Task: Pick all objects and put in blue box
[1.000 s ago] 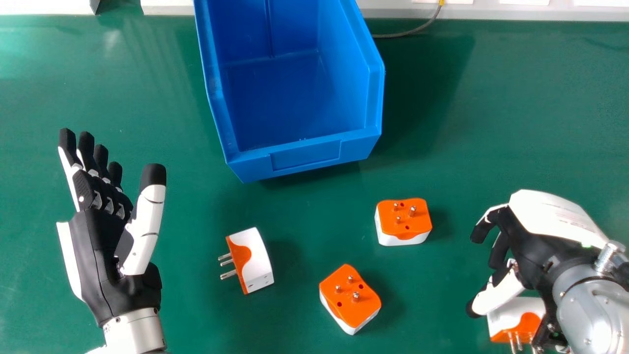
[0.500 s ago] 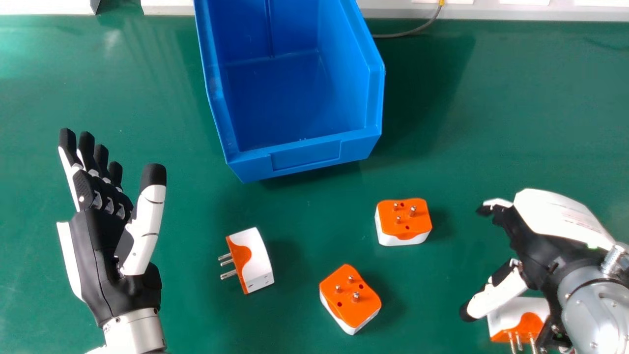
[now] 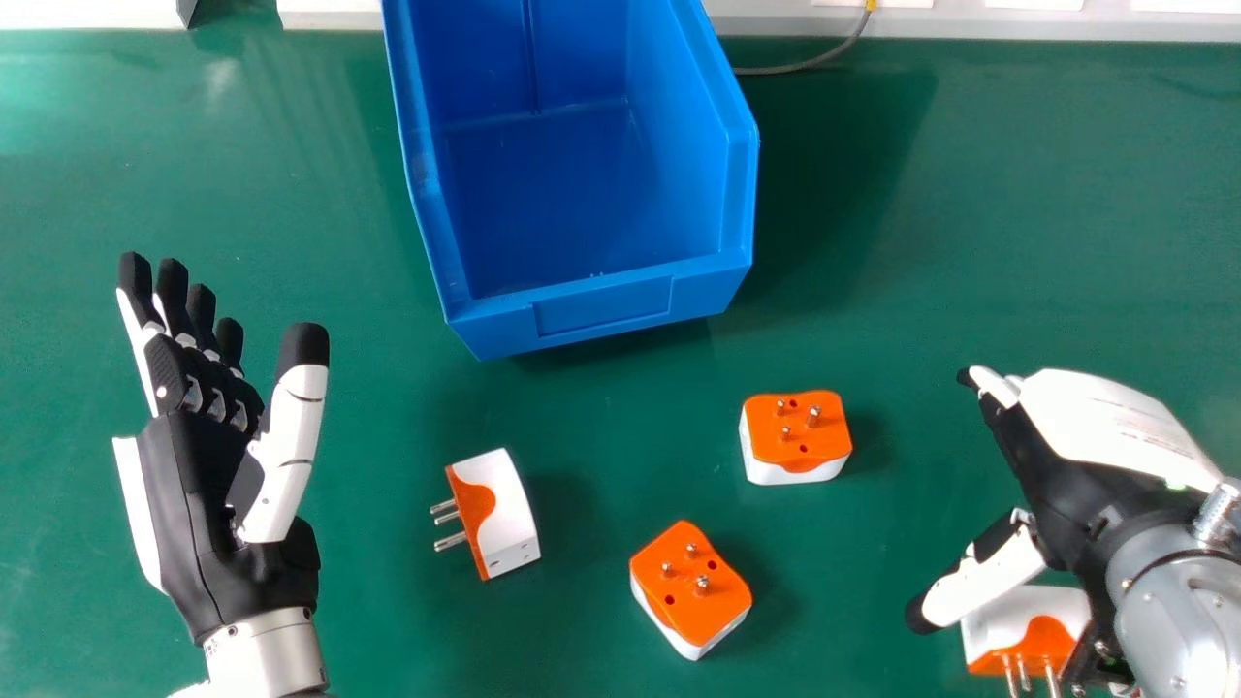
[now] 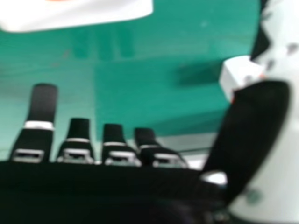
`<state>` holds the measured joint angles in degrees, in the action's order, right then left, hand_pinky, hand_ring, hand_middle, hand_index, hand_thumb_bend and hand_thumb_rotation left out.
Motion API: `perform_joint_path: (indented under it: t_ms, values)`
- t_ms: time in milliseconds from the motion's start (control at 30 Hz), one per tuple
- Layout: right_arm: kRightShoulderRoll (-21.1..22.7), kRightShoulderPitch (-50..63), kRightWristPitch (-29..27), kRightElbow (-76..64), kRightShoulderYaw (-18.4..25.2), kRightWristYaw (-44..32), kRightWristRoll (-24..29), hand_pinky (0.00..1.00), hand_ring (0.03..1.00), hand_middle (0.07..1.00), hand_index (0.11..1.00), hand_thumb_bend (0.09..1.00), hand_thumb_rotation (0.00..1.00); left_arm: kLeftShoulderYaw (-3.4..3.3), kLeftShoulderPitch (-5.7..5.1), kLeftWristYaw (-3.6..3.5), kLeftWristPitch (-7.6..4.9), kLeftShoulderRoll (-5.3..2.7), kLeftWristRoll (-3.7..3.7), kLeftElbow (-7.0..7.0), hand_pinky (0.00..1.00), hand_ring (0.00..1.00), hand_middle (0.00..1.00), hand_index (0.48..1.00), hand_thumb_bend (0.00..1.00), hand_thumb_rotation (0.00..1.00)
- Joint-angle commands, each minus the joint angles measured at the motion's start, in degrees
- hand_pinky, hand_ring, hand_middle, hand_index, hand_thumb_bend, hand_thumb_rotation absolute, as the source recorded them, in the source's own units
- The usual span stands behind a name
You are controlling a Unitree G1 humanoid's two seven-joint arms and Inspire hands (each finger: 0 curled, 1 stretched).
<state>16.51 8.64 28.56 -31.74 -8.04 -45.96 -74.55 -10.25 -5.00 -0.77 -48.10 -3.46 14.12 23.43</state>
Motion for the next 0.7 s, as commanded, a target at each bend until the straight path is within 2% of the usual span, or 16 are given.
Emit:
perform_joint_path:
  t_ms: [0,33,333,467,667]
  values:
    - [1.1,0.1,-0.4,-2.1,1.2,-0.8,-0.2,0.75,0.961,0.975,0.964,0.983,0.25,0.10,0.22,0.05,-0.96,-2.37,-0.08,-0.85,1.00,1.00,1.00,1.000,0.66,0.39]
    - [1.3,0.3,-0.6,-2.2,1.4,-1.3,-0.1,0.78,0.969,0.980,0.971,0.987,0.25,0.09,0.23,0.08,-0.97,-2.37,-0.10,-0.84,1.00,1.00,1.00,1.000,0.66,0.39]
    - [4.0,4.4,-2.9,-4.5,3.7,-3.3,3.2,0.83,0.980,0.988,0.982,0.992,0.25,0.25,-0.14,0.56,-1.01,-2.57,-0.51,-1.40,1.00,1.00,1.00,1.000,0.65,0.38]
    - [4.8,6.7,-3.7,-5.3,4.6,-3.9,5.1,0.86,0.985,0.990,0.985,0.994,0.26,0.33,-0.20,0.35,-0.73,-2.44,-0.15,-1.58,1.00,1.00,1.00,1.000,0.65,0.38]
    - [5.4,9.1,-3.9,-5.5,5.2,-4.1,5.7,0.90,0.990,0.994,0.991,0.997,0.26,0.32,-0.34,0.13,-0.64,-2.19,-0.09,-1.70,1.00,1.00,1.00,1.000,0.64,0.38]
